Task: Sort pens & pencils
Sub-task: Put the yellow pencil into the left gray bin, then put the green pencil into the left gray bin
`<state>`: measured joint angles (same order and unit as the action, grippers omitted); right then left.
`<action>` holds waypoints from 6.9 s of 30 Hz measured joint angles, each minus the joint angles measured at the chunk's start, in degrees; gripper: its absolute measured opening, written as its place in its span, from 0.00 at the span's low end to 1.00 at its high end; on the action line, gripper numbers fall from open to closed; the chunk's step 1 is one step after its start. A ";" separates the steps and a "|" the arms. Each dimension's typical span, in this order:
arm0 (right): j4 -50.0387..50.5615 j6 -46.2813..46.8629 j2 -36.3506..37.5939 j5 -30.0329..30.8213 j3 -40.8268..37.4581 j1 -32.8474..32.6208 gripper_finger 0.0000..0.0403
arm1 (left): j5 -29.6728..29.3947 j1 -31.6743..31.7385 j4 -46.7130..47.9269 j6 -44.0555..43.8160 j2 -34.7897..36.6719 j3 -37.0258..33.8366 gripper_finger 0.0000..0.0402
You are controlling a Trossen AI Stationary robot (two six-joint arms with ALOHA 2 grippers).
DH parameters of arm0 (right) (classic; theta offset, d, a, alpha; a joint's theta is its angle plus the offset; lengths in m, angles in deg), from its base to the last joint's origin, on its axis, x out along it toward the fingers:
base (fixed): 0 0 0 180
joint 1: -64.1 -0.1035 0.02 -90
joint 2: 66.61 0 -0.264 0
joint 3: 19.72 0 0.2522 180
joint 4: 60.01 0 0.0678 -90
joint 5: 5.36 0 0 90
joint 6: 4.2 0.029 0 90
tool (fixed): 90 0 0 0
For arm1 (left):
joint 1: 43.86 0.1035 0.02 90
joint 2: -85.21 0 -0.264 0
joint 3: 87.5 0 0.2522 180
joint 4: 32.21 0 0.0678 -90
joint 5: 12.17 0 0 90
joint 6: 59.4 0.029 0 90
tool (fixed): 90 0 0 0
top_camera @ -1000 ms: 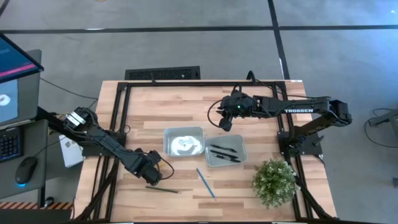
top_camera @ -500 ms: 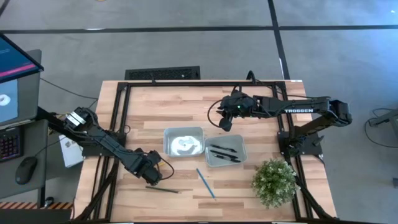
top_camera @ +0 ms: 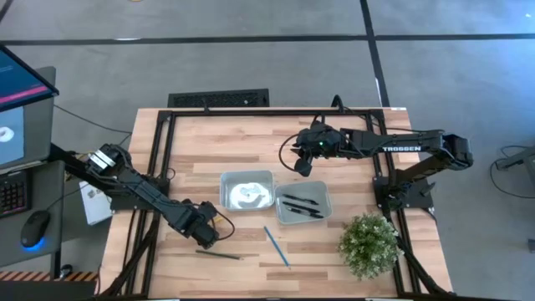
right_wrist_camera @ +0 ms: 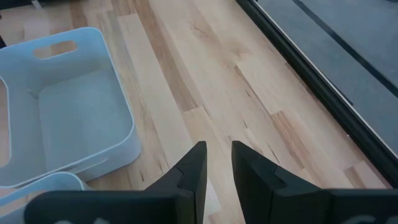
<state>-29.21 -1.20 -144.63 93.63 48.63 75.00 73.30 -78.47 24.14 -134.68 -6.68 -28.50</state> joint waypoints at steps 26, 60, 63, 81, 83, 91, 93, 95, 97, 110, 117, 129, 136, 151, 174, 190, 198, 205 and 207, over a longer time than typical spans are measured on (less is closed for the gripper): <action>0.00 0.00 0.00 -0.02 0.00 0.00 0.24 | 0.78 0.31 -0.11 0.49 0.00 0.00 0.42; 0.00 -0.13 0.00 0.00 0.00 0.00 0.24 | -0.32 0.18 -0.31 1.54 0.01 0.06 0.01; 0.00 -0.17 0.00 0.00 0.00 0.00 0.24 | -0.53 0.18 -0.25 1.55 0.63 0.01 0.01; 0.55 -0.52 -0.02 0.00 1.62 0.00 0.24 | -9.97 0.25 1.02 8.69 18.56 -0.11 0.01; 0.68 -0.54 -0.03 0.00 2.52 0.00 0.24 | -11.81 0.59 0.90 10.84 20.55 -0.11 0.01; 0.63 -0.63 -0.02 0.00 4.74 0.00 0.24 | -17.27 5.44 -0.68 24.52 26.48 -0.03 0.00; 0.60 -0.61 -0.04 0.00 4.81 0.00 0.24 | -18.38 8.20 -1.48 29.26 27.15 -0.03 0.00; 0.64 -0.61 -0.04 0.00 4.81 0.00 0.24 | -18.37 11.50 -3.41 35.19 27.57 -0.03 0.00; 0.70 -0.50 -0.04 0.00 4.81 0.00 0.24 | -17.29 15.02 -6.61 41.64 27.56 -0.03 0.00; 0.92 -0.50 -0.02 0.00 4.81 0.00 0.24 | -4.27 31.38 -18.16 58.59 27.39 0.00 0.00; 0.92 -0.50 -0.02 0.00 4.81 0.00 0.24 | 2.81 36.08 -25.45 55.74 26.21 0.14 0.00; 2.12 -0.46 -0.02 0.00 4.81 0.00 0.24 | 6.20 37.33 -25.00 57.04 17.94 0.10 0.00; 2.28 -0.46 0.00 0.00 4.81 0.00 0.24 | 10.79 39.10 -26.05 56.14 11.91 0.04 0.00; 3.14 -0.44 0.00 0.00 4.81 0.00 0.24 | 14.80 41.01 -25.45 55.55 8.59 0.04 0.00; 3.96 -0.43 0.00 0.00 4.81 0.00 0.24 | 14.30 40.99 -25.27 55.55 8.59 0.04 0.00; 3.96 -0.44 0.00 0.02 4.81 0.00 0.24 | 11.19 40.82 -25.29 61.06 12.69 0.04 0.00; 3.96 -0.44 0.00 0.00 4.81 -0.02 0.24 | -4.40 34.66 -27.00 69.47 21.90 0.04 0.00; 4.37 -0.46 0.00 0.01 4.81 -0.02 0.24 | -6.74 23.92 -24.91 70.26 28.62 0.04 0.00; 4.37 -0.46 0.00 0.00 4.81 0.00 0.24 | -6.76 20.70 -24.46 68.88 29.21 0.04 0.00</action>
<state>-24.84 -1.65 -144.63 93.64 53.44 75.00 66.54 -57.77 -0.32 -65.80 22.53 -28.46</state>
